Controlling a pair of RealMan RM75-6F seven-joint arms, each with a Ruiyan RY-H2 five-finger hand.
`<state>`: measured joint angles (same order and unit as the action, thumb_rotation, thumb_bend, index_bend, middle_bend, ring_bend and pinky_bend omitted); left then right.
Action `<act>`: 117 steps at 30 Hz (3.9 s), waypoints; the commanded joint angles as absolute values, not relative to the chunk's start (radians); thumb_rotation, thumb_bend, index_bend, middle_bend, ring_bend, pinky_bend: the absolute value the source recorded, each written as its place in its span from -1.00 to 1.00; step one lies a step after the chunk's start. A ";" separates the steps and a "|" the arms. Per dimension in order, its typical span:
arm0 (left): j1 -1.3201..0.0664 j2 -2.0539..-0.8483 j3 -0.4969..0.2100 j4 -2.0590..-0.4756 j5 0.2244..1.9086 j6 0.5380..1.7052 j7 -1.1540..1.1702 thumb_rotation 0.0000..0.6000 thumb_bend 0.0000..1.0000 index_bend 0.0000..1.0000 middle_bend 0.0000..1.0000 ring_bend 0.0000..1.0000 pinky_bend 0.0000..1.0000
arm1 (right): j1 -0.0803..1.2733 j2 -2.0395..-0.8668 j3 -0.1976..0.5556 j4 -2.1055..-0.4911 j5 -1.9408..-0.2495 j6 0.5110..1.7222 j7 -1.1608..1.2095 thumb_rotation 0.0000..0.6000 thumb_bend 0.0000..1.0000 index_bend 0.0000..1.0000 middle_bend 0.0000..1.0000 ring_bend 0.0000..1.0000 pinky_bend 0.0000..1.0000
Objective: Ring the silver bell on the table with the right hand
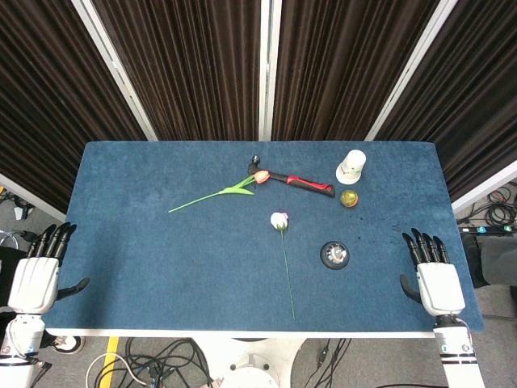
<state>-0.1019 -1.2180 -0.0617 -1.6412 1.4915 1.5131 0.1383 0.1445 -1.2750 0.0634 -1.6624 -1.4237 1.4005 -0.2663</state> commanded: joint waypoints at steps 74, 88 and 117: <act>-0.095 -1.208 -0.057 -1.581 1.459 1.484 0.062 1.00 -0.78 -0.83 -0.89 -1.00 -0.71 | 0.299 -1.544 0.026 -1.495 -1.339 1.168 -0.546 1.00 1.00 -1.00 0.73 0.52 0.38; -0.093 -1.207 -0.058 -1.578 1.458 1.486 0.056 1.00 -0.78 -0.83 -0.89 -1.00 -0.71 | 0.308 -1.560 0.015 -1.475 -1.297 1.140 -0.575 1.00 1.00 -1.00 0.73 0.52 0.38; -0.092 -1.204 -0.058 -1.588 1.470 1.493 0.058 1.00 -0.78 -0.83 -0.89 -1.00 -0.71 | 0.247 -1.448 0.052 -1.568 -1.500 1.439 -0.362 1.00 1.00 -1.00 0.71 0.52 0.38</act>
